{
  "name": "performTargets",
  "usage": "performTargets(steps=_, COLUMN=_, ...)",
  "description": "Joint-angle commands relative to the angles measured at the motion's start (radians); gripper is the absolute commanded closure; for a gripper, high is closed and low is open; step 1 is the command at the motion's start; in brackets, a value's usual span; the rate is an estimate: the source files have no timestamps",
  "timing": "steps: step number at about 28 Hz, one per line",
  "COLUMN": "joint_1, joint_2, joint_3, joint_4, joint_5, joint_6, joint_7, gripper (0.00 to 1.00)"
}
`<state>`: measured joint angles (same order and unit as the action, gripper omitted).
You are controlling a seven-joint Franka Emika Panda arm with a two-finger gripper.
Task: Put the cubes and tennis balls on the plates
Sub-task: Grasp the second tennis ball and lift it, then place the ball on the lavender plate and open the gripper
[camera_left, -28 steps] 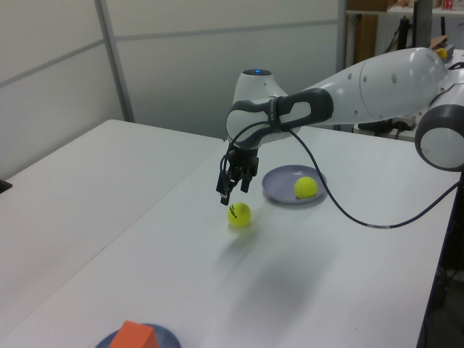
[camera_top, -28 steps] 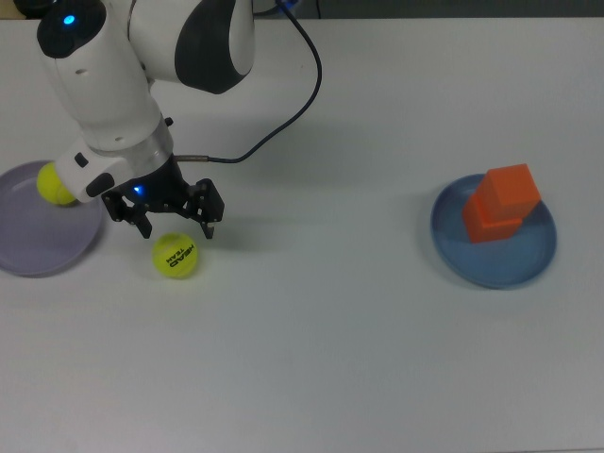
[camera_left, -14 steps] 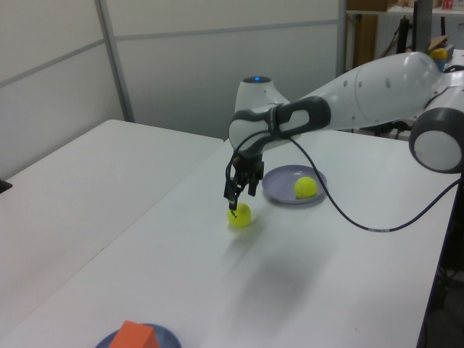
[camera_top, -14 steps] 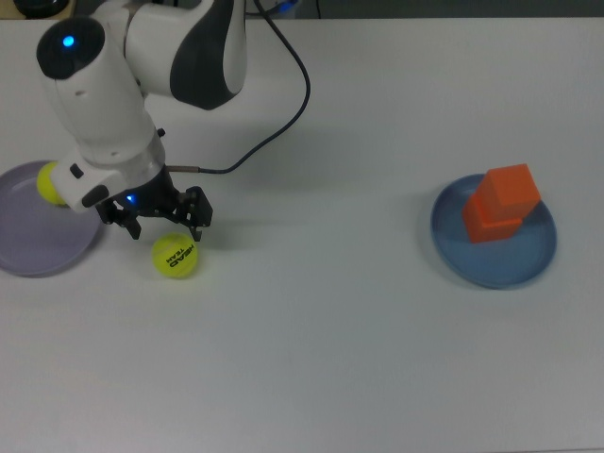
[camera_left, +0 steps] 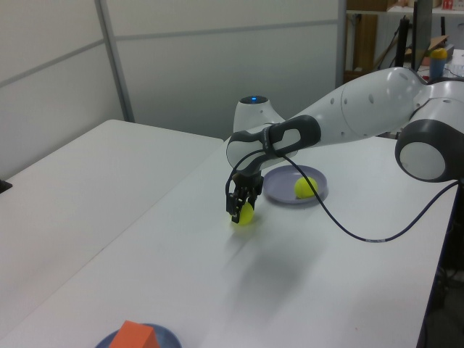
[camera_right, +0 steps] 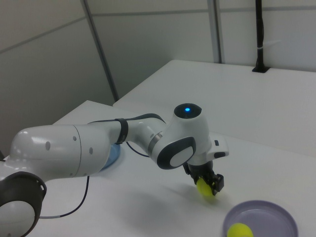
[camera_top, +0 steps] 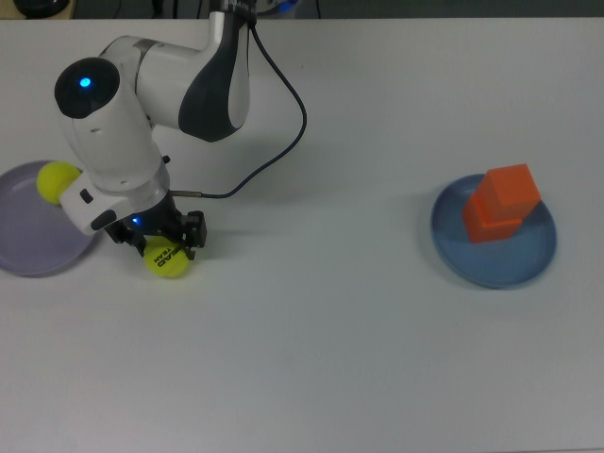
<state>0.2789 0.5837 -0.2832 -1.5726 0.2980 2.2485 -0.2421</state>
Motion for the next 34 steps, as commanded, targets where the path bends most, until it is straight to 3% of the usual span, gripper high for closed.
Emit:
performTargets(steps=1, joint_1=-0.006, joint_2=-0.01, joint_3=-0.001, joint_4=0.002, joint_5=0.019, joint_6=0.01, joint_7=0.021, gripper=1.0)
performTargets(steps=5, joint_1=-0.01, joint_2=-0.034, joint_3=-0.016, joint_4=0.002, joint_5=0.023, joint_6=0.006, joint_7=0.018, gripper=1.0)
performTargets(steps=10, joint_1=-0.023, joint_2=-0.074, joint_3=-0.077, joint_4=0.0, joint_5=0.023, joint_6=-0.001, joint_7=0.015, gripper=1.0)
performTargets(steps=11, joint_1=-0.026, joint_2=-0.074, joint_3=-0.111, joint_4=0.0, joint_5=0.023, joint_6=-0.001, joint_7=0.014, gripper=1.0)
performTargets(steps=14, joint_1=-0.04, joint_2=-0.07, joint_3=-0.152, joint_4=0.0, joint_5=0.024, joint_6=0.0, joint_7=-0.005, gripper=1.0)
performTargets(steps=20, joint_1=-0.106, joint_2=-0.048, joint_3=-0.162, joint_4=-0.001, joint_5=0.026, joint_6=0.005, joint_7=-0.051, gripper=1.0)
performTargets(steps=27, joint_1=-0.116, joint_2=-0.03, joint_3=-0.166, joint_4=-0.004, joint_5=0.023, joint_6=0.005, joint_7=-0.054, gripper=1.0)
performTargets(steps=28, joint_1=-0.116, joint_2=-0.03, joint_3=-0.166, joint_4=-0.006, joint_5=0.021, joint_6=0.003, joint_7=-0.054, gripper=0.73)
performTargets(steps=29, joint_1=-0.115, joint_2=-0.03, joint_3=-0.166, joint_4=-0.006, joint_5=0.02, joint_6=0.0, joint_7=-0.052, gripper=0.2)
performTargets(steps=30, joint_1=-0.115, joint_2=-0.031, joint_3=-0.166, joint_4=-0.006, joint_5=0.013, joint_6=-0.003, joint_7=-0.052, gripper=0.0)
performTargets(steps=34, joint_1=-0.115, joint_2=-0.056, joint_3=-0.166, joint_4=-0.012, joint_5=0.01, joint_6=-0.023, joint_7=-0.054, gripper=0.0)
